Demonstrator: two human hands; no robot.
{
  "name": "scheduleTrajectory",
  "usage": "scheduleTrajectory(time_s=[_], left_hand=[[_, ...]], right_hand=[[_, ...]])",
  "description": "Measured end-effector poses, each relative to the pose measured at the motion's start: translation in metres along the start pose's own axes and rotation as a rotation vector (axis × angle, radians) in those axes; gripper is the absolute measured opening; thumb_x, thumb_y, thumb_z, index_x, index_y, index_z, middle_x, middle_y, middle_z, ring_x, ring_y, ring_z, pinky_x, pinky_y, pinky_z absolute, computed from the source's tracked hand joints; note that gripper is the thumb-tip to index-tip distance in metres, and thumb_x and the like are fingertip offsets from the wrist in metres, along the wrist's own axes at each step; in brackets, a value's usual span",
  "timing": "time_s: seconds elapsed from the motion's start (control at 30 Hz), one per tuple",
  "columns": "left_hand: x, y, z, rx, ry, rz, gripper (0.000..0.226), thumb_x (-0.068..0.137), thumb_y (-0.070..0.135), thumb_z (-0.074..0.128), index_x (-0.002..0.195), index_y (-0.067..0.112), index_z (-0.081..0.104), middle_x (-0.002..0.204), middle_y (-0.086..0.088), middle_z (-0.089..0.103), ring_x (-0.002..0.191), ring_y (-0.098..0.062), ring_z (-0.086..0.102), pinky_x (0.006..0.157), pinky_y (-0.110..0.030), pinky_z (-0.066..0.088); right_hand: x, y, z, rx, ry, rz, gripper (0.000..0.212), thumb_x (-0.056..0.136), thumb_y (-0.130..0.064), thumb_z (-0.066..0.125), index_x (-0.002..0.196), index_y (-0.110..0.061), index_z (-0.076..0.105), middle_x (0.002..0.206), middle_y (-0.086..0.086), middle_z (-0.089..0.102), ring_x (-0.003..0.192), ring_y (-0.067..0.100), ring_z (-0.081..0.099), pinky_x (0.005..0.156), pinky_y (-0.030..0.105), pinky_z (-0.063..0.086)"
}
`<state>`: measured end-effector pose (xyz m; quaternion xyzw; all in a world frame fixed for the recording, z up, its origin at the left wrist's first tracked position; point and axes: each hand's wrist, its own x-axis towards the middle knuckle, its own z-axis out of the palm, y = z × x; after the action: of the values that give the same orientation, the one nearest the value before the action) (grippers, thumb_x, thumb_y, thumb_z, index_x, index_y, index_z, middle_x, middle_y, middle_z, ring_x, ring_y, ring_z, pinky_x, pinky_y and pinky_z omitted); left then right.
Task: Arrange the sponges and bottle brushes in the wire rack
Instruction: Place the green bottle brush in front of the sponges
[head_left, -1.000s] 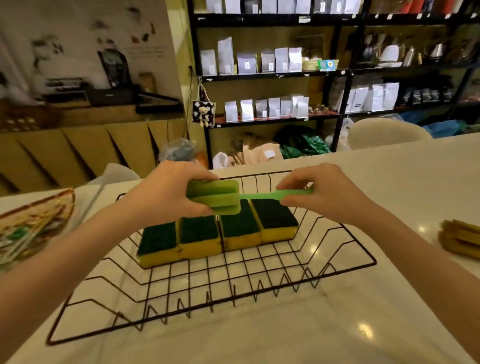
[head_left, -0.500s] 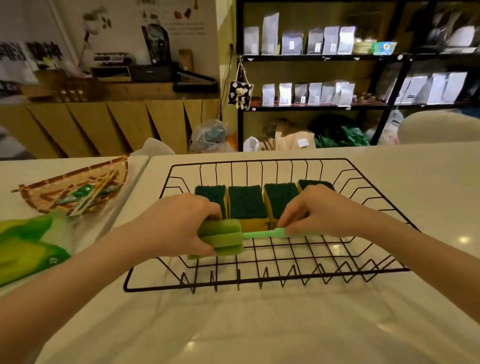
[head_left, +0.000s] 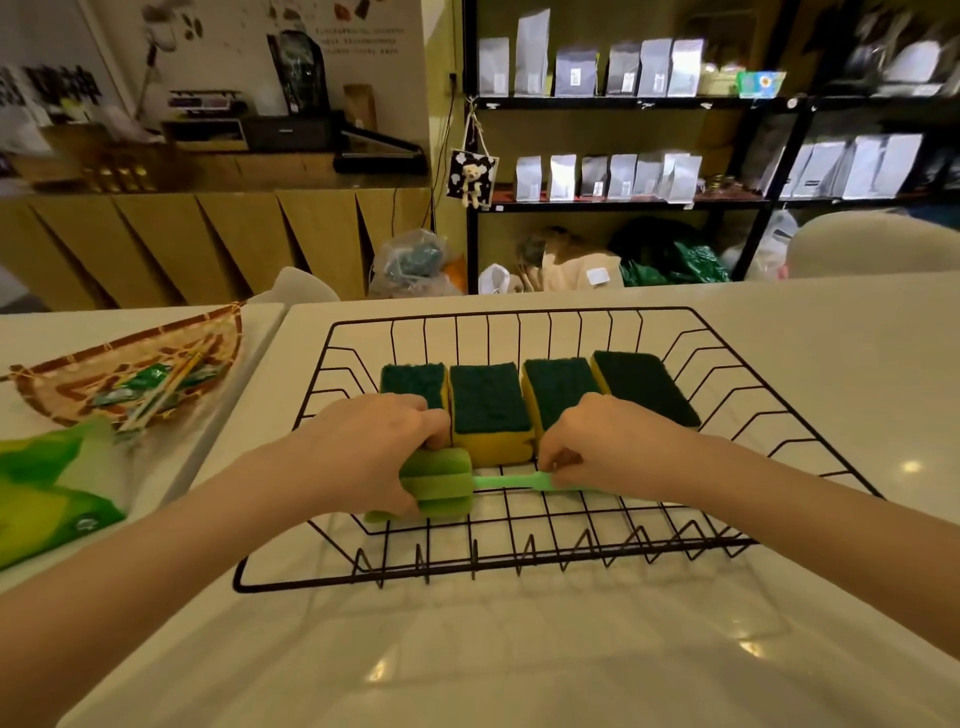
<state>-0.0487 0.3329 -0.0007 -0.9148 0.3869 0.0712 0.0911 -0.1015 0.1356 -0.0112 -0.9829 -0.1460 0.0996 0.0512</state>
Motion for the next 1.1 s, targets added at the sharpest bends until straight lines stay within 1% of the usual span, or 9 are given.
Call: scheduleTrajectory(time_s=[0.13,0.27,0.33,0.47,0.6,0.73,0.87,0.97,1.1], left_hand=[[0.001,0.004,0.003,0.056,-0.004,0.007,0.044,0.075,0.042,0.066,0.111,0.026,0.045,0.097,0.008,0.043,0.084,-0.010,0.042,0.070,-0.023,0.040],[0.001,0.004,0.002,0.056,-0.020,0.002,0.047,0.075,0.044,0.066,0.113,0.027,0.044,0.100,0.008,0.045,0.085,-0.009,0.043,0.067,-0.021,0.041],[0.001,0.003,-0.003,0.042,-0.037,-0.001,0.051,0.073,0.047,0.067,0.115,0.028,0.045,0.100,0.009,0.045,0.088,-0.009,0.043,0.073,-0.022,0.045],[0.002,0.010,-0.012,0.075,-0.032,-0.007,0.055,0.070,0.059,0.063,0.115,0.030,0.047,0.106,0.008,0.053,0.092,-0.011,0.048,0.077,-0.026,0.049],[0.011,0.025,-0.026,0.017,-0.004,0.056,0.048,0.075,0.058,0.058,0.114,0.031,0.049,0.100,0.010,0.053,0.091,-0.009,0.050,0.079,-0.027,0.050],[0.028,0.048,-0.050,-0.114,0.010,0.142,0.042,0.077,0.051,0.060,0.112,0.029,0.055,0.101,0.009,0.062,0.092,-0.009,0.057,0.085,-0.034,0.053],[0.052,0.080,-0.073,-0.125,0.043,0.216,0.040,0.080,0.049,0.058,0.113,0.027,0.055,0.102,0.007,0.062,0.094,-0.009,0.057,0.085,-0.031,0.052],[0.071,0.112,-0.090,-0.157,0.065,0.292,0.041,0.081,0.047,0.057,0.117,0.026,0.054,0.109,0.006,0.062,0.097,-0.009,0.057,0.085,-0.026,0.049],[0.096,0.159,-0.106,-0.235,0.149,0.391,0.049,0.081,0.044,0.060,0.124,0.026,0.047,0.120,0.004,0.057,0.103,-0.012,0.056,0.088,-0.027,0.048]], right_hand=[[-0.003,0.004,-0.002,0.033,0.017,0.004,0.025,0.088,-0.017,0.055,0.111,-0.017,0.064,0.113,-0.001,0.067,0.098,0.014,0.062,0.091,0.030,0.051],[-0.007,0.009,-0.006,0.065,0.047,-0.002,0.022,0.086,-0.017,0.058,0.106,-0.019,0.066,0.105,-0.001,0.070,0.091,0.013,0.064,0.088,0.033,0.054],[-0.009,0.012,-0.008,0.086,0.053,-0.010,0.023,0.085,-0.016,0.059,0.107,-0.018,0.065,0.104,0.000,0.070,0.090,0.013,0.064,0.086,0.032,0.054],[-0.018,0.019,-0.012,0.142,0.037,-0.023,0.026,0.085,-0.016,0.060,0.111,-0.019,0.062,0.108,0.000,0.067,0.091,0.010,0.060,0.085,0.025,0.051],[-0.031,0.031,-0.013,0.197,0.004,-0.016,0.032,0.084,-0.020,0.061,0.116,-0.022,0.057,0.104,-0.005,0.062,0.091,0.008,0.056,0.082,0.022,0.049],[-0.048,0.048,-0.022,0.275,0.063,0.022,0.040,0.081,-0.021,0.065,0.119,-0.024,0.053,0.101,-0.009,0.057,0.094,0.010,0.059,0.079,0.019,0.049],[-0.075,0.071,-0.034,0.358,0.168,0.087,0.042,0.079,-0.020,0.067,0.119,-0.025,0.053,0.105,-0.004,0.063,0.092,0.010,0.061,0.072,0.012,0.046],[-0.104,0.091,-0.042,0.412,0.274,0.159,0.044,0.077,-0.020,0.069,0.118,-0.027,0.053,0.105,-0.004,0.064,0.090,0.008,0.062,0.074,0.015,0.047],[-0.144,0.117,-0.048,0.428,0.398,0.251,0.047,0.075,-0.023,0.072,0.117,-0.029,0.052,0.106,-0.005,0.063,0.092,0.007,0.061,0.081,0.023,0.052]])
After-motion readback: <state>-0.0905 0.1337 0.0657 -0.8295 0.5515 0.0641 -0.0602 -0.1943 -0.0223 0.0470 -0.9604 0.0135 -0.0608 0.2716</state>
